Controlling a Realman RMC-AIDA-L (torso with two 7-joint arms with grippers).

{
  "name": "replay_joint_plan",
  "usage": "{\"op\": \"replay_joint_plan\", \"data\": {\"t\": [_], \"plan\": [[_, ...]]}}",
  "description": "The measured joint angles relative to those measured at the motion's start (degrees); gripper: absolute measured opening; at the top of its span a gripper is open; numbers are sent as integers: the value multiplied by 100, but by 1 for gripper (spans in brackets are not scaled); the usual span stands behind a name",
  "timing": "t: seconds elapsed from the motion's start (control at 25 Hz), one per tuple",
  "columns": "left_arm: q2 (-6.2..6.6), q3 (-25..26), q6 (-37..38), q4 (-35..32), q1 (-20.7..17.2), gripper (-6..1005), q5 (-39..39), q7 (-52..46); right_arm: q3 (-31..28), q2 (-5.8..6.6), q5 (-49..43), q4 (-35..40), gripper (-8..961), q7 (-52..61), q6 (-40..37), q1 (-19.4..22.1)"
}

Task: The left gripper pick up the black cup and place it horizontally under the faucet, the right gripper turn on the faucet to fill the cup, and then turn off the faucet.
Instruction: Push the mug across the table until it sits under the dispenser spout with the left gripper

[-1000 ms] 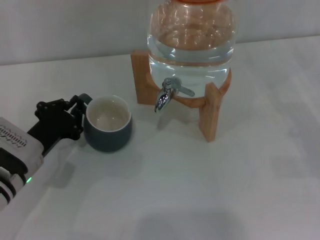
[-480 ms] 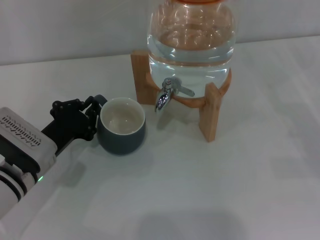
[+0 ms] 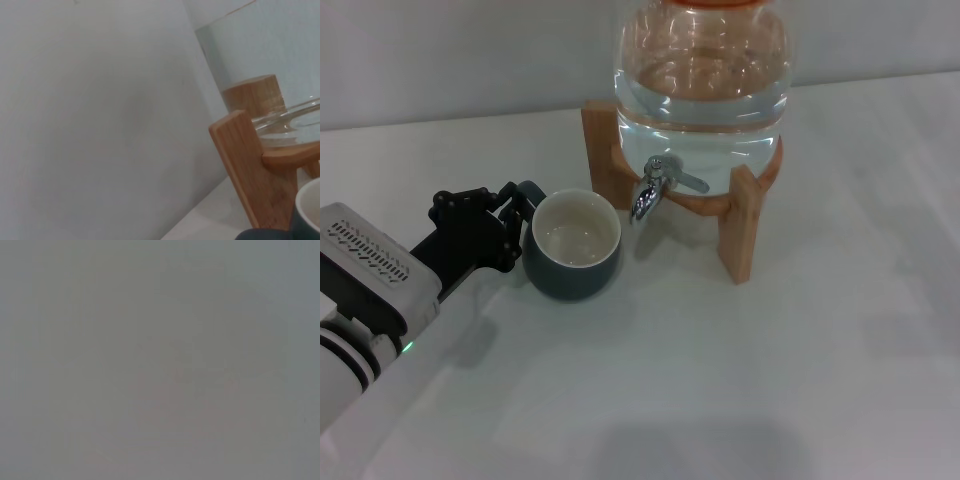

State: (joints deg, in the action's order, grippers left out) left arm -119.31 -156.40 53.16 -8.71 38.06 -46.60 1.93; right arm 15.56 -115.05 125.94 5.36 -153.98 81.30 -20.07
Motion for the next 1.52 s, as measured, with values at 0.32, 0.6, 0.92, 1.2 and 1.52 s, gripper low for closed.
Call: {"op": "replay_joint_plan", "data": {"t": [0.32,0.6,0.92,1.2,1.52], "plan": [[-3,1,-3,27,1,71,-2,1,0,0,0,0,856,0,0,-32],[-17,-26,-83,7,8,71,7,-5,5,0,-3,0,856,0,0,-55],[-23,-31,-107,-56,17,70,172,-62,61,-5,-9,0,856,0,0,-74],[-22,-14,-131,-69,66,67,238,-96,62,-9,-9,0,856,0,0,-76],[-33,90,-103,-87,77,68,110,-95,62,-9,-8,0,855,0,-8,-76]]}}
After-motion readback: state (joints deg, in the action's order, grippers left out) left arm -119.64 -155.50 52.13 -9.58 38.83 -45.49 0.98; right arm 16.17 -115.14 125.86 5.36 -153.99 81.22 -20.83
